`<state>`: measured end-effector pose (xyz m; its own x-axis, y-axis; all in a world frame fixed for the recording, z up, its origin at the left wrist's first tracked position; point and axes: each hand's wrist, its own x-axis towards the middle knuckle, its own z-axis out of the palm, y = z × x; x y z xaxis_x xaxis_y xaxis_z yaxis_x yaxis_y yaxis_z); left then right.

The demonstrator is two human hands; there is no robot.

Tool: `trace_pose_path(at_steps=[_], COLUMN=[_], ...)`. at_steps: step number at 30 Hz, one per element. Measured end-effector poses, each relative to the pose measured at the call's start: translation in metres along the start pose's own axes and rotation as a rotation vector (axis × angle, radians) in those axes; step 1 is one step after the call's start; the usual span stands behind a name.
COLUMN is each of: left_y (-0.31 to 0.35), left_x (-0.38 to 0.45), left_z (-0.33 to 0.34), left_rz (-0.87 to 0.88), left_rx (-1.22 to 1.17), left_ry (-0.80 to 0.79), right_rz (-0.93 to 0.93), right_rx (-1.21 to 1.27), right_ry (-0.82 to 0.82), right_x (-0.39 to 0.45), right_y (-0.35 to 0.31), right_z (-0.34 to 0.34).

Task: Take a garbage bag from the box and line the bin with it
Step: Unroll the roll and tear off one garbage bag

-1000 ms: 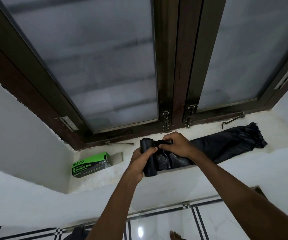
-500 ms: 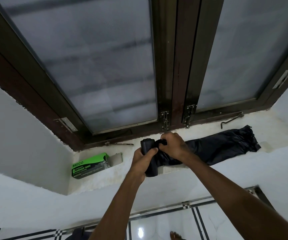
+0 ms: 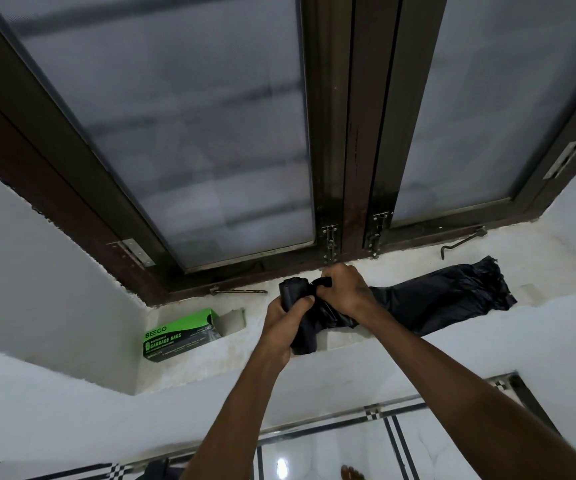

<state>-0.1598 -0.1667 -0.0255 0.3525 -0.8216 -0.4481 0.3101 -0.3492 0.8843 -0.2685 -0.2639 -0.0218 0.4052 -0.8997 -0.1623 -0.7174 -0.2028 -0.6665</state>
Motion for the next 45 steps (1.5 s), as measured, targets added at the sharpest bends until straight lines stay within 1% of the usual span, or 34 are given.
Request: trace_pose_path(at_steps=[14,30,33,36,40,42,45], left_y=[-0.005,-0.007,-0.003,0.011,0.031,0.031,0.030], left_x=[0.004,0.000,-0.003,-0.004,0.001,0.003,0.006], left_z=[-0.002,-0.004,-0.003,-0.001,-0.001,-0.005,-0.011], left_rz=[0.025,0.027,0.061,0.112,0.063,0.027,-0.013], left_rx=[0.056,0.025,0.008,-0.015,-0.058,-0.075,-0.115], left_ry=[-0.012,-0.012,-0.019,-0.042,-0.007,0.036,0.075], right_rz=[0.032,0.102,0.141,0.198,0.174,0.124,0.103], right_rx=[0.035,0.061,0.038,-0.025,0.016,0.046,0.103], right_ry=[0.001,0.006,0.022,0.031,0.026,0.019,-0.021], right_x=[0.003,0.010,0.013,0.011,0.013,0.016,0.020], right_y=[0.003,-0.005,0.005,0.032,0.039,0.036,0.045], right_z=[-0.001,0.005,0.004,-0.004,-0.013,-0.018,-0.025])
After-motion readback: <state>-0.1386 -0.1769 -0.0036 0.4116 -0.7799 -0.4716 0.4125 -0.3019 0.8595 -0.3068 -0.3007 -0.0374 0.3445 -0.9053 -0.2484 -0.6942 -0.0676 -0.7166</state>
